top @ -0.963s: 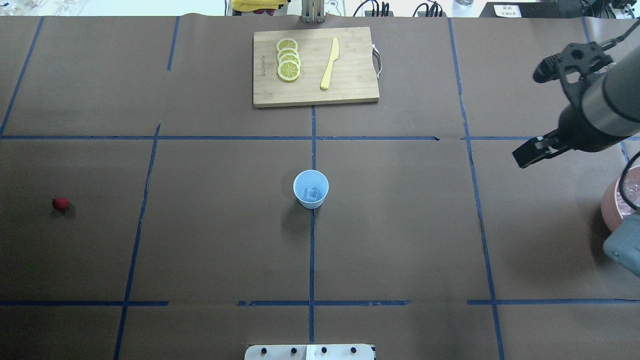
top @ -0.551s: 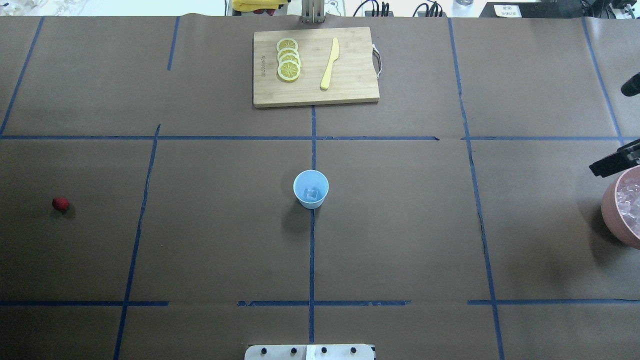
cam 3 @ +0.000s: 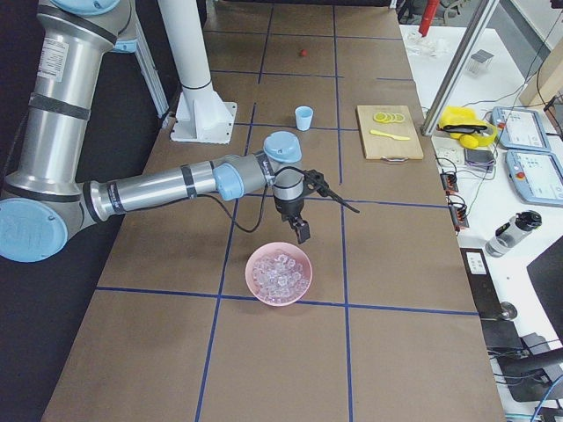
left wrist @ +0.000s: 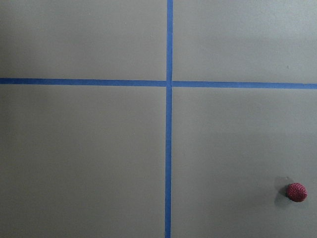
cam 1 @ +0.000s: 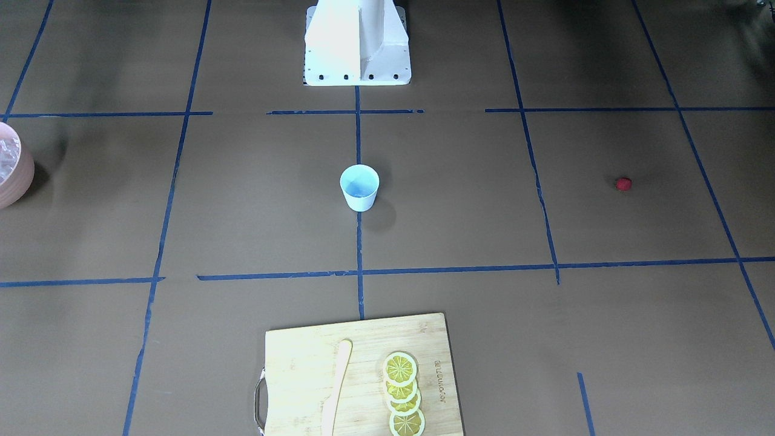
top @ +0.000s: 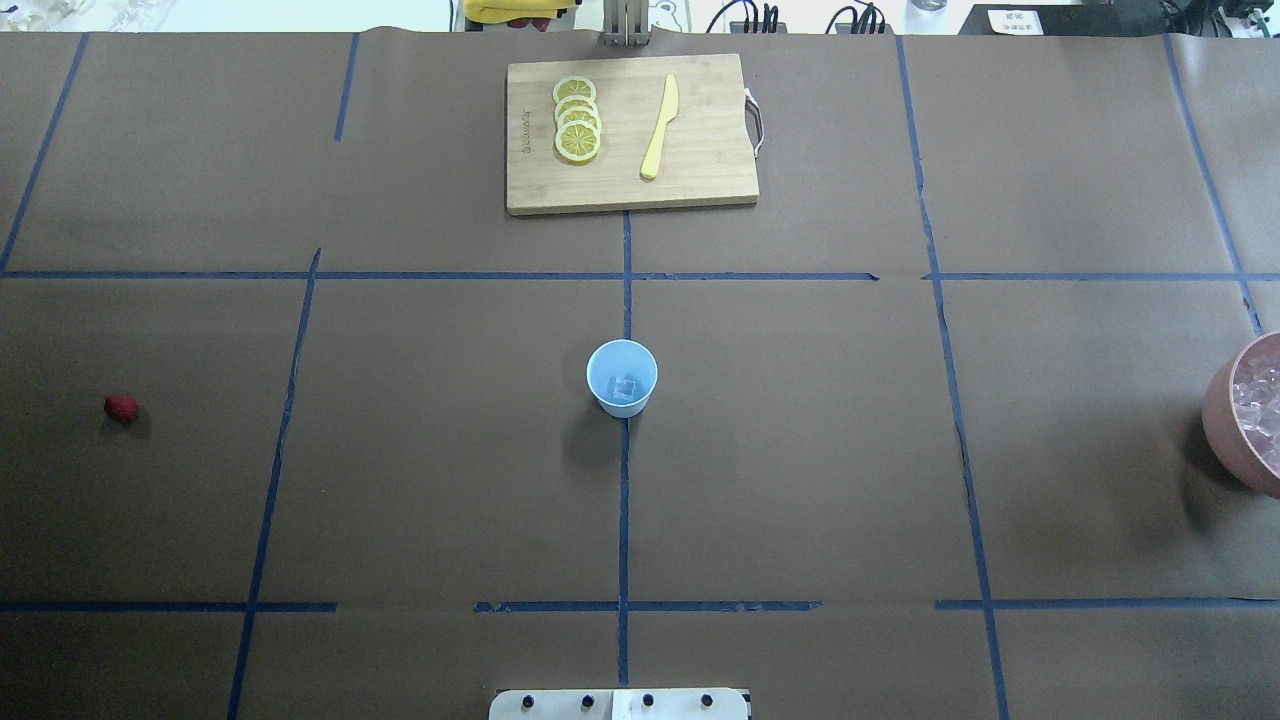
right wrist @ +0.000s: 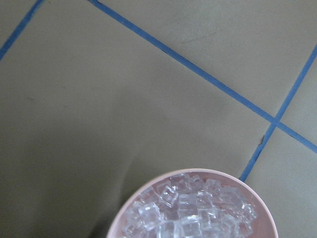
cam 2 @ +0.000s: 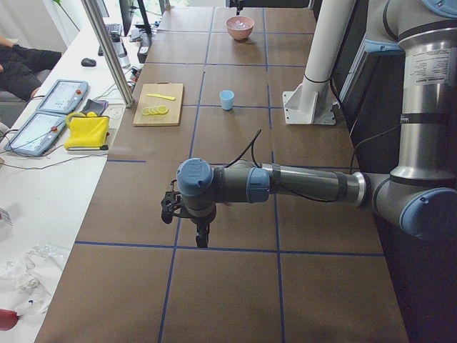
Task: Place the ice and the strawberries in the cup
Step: 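Move the right gripper back over the pink bowl of ice, then lower the right gripper into the bowl and grasp another ice cube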
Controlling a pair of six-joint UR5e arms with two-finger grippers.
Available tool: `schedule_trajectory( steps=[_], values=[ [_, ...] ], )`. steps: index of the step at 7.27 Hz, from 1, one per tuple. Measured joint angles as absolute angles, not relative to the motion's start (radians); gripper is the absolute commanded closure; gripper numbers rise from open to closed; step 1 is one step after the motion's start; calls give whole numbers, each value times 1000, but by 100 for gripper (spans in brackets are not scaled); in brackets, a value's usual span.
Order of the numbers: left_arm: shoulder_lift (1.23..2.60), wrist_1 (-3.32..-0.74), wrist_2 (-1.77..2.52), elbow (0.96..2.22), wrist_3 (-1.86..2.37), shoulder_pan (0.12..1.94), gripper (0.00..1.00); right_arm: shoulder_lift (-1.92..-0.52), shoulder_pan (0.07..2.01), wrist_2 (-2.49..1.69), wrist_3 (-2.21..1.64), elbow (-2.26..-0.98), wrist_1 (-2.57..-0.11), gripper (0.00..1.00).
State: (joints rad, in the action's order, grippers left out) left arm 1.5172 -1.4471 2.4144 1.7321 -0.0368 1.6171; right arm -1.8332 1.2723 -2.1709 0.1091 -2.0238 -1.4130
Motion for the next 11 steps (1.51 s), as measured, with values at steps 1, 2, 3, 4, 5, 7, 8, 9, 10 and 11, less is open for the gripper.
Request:
schedule_trajectory(
  steps=[1, 2, 3, 4, 5, 7, 8, 9, 10, 11],
  values=[
    [1517, -1447, 2415, 1732, -37, 1617, 0, -1834, 1298, -2187, 163, -1982, -1409, 27],
    [1517, -1447, 2415, 1732, -37, 1617, 0, -1831, 1311, -2195, 198, -1950, -1408, 36],
    [1518, -1447, 2416, 1733, -37, 1617, 0, -1827, 1317, -2198, 222, -1924, -1407, 37],
    [1518, -1447, 2416, 1733, -37, 1617, 0, -1824, 1318, -2199, 239, -1896, -1407, 41],
    [1518, -1447, 2417, 1733, -37, 1617, 0, -1820, 1318, -2203, 246, -1870, -1407, 45],
    [1518, -1448, 2416, 1735, -36, 1617, 0, -1815, 1318, -2213, 245, -1845, -1408, 53],
    [1517, -1447, 2416, 1737, -35, 1618, 0, -1809, 1317, -2215, 242, -1841, -1408, 55],
    [1517, -1447, 2416, 1740, -35, 1618, 0, -1802, 1316, -2215, 242, -1834, -1409, 57],
    [1517, -1447, 2416, 1742, -35, 1618, 0, -1795, 1314, -2214, 243, -1821, -1408, 57],
    [1517, -1447, 2416, 1743, -35, 1618, 0, -1788, 1308, -2212, 244, -1805, -1407, 56]
  ],
)
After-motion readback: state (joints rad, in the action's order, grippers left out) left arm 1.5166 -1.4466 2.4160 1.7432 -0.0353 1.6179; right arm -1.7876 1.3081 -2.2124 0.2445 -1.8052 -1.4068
